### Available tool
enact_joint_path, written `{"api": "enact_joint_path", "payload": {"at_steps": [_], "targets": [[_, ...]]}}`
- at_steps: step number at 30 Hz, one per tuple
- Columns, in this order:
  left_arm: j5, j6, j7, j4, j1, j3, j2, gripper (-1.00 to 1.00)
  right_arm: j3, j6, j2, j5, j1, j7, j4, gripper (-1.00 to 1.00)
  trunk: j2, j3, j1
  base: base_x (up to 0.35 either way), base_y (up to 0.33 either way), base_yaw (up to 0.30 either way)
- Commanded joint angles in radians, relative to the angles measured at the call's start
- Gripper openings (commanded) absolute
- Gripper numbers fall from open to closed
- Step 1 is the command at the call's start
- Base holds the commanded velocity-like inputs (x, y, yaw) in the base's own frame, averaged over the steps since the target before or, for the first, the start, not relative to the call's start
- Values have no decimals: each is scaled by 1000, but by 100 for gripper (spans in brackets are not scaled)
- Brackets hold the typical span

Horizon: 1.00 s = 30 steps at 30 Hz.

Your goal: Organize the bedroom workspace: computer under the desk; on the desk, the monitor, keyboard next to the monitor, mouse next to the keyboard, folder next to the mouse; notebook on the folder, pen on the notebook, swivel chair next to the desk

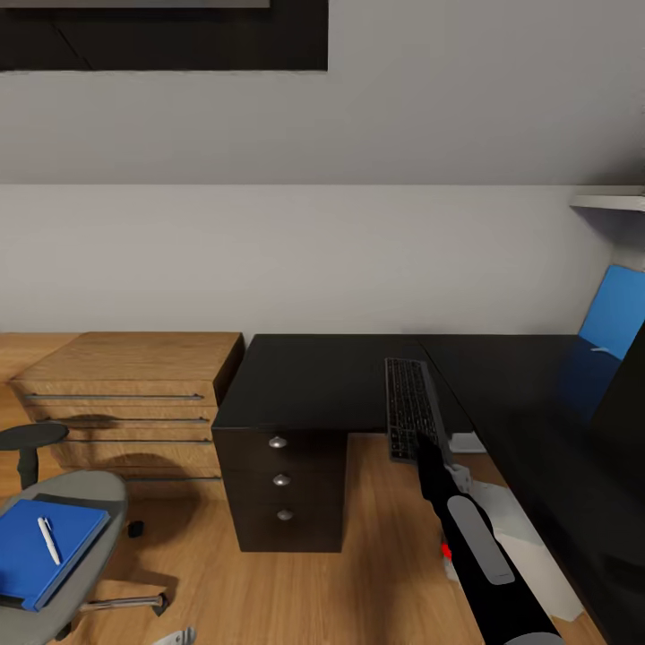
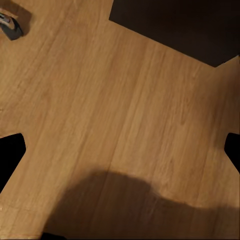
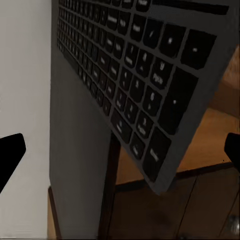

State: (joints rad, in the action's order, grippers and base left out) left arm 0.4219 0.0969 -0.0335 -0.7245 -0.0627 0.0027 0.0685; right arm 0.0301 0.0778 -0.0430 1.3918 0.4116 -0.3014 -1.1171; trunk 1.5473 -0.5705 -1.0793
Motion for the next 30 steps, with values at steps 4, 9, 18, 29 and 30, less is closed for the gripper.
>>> {"api": "enact_joint_path", "payload": {"at_steps": [4, 9, 18, 29, 30], "targets": [[10, 6, -2, -1, 0, 0, 0, 100, 2, 8, 0, 10, 1, -4, 0, 100, 1, -1, 1, -333, -1, 0], [11, 7, -1, -1, 0, 0, 0, 100, 3, 8, -1, 10, 1, -3, 14, 100, 1, -1, 1, -335, 0, 0], [9, 7, 1, -1, 0, 0, -1, 100, 60, 10, -3, 8, 0, -1, 64, 100, 1, -1, 1, -335, 0, 0], [11, -26, 2, -1, 0, 14, 7, 100, 248, 15, -4, -84, -6, 0, 195, 100, 1, -1, 1, -215, 0, 0], [11, -48, 2, -1, 0, 18, 8, 100, 286, 15, -4, -108, -6, 0, 221, 100, 1, -1, 1, -30, 0, 0]]}}
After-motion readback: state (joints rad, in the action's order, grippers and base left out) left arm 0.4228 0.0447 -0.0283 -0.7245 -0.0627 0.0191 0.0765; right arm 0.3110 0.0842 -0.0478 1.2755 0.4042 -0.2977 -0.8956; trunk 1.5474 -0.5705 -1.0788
